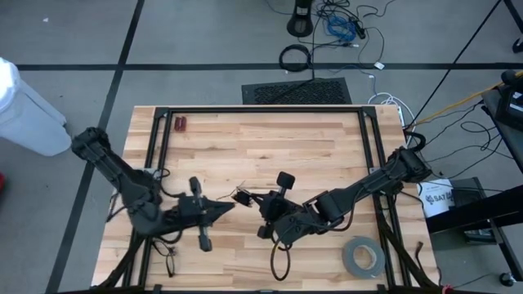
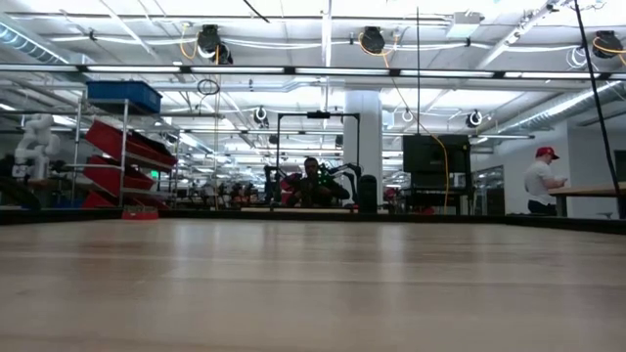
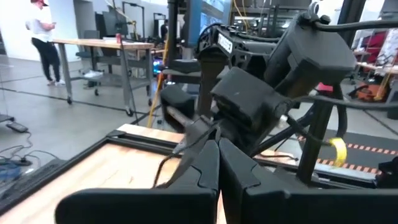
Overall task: Coil cords
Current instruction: Coil the black wire on the spool
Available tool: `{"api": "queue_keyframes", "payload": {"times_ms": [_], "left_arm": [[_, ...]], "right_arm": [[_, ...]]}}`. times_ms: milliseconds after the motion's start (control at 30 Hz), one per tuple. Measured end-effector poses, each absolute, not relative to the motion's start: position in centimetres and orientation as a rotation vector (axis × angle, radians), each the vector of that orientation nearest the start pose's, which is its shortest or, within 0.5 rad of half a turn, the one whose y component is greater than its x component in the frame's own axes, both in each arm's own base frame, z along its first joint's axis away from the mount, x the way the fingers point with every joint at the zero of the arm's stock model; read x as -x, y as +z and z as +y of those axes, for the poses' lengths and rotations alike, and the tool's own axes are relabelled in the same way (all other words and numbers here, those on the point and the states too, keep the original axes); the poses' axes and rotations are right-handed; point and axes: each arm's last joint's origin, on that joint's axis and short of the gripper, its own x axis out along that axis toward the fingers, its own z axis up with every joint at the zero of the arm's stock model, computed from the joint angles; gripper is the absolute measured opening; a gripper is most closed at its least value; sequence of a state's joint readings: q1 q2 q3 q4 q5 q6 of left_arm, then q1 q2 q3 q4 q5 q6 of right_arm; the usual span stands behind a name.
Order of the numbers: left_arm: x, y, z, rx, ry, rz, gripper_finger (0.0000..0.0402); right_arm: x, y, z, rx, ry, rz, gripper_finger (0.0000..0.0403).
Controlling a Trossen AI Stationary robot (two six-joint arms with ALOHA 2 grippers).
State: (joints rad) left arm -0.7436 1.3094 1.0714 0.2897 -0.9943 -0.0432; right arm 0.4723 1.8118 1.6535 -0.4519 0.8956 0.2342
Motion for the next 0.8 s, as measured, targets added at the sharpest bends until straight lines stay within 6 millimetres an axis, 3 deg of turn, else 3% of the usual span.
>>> {"api": "queue_keyframes", "payload": {"times_ms": [267,800], "left_arm": [[-26.2,33.9,-18.4,0.068,0.171,-0.027,0.0001],[-28.9,28.5,-20.6,0.055,0.172,0.087,0.0001]], "right_arm": [[-37.1,33.2,16.4,0.163,-0.451,0.419,0.0000],[-36.9,33.4,16.7,0.160,-0.443,0.413,0.0000]]}}
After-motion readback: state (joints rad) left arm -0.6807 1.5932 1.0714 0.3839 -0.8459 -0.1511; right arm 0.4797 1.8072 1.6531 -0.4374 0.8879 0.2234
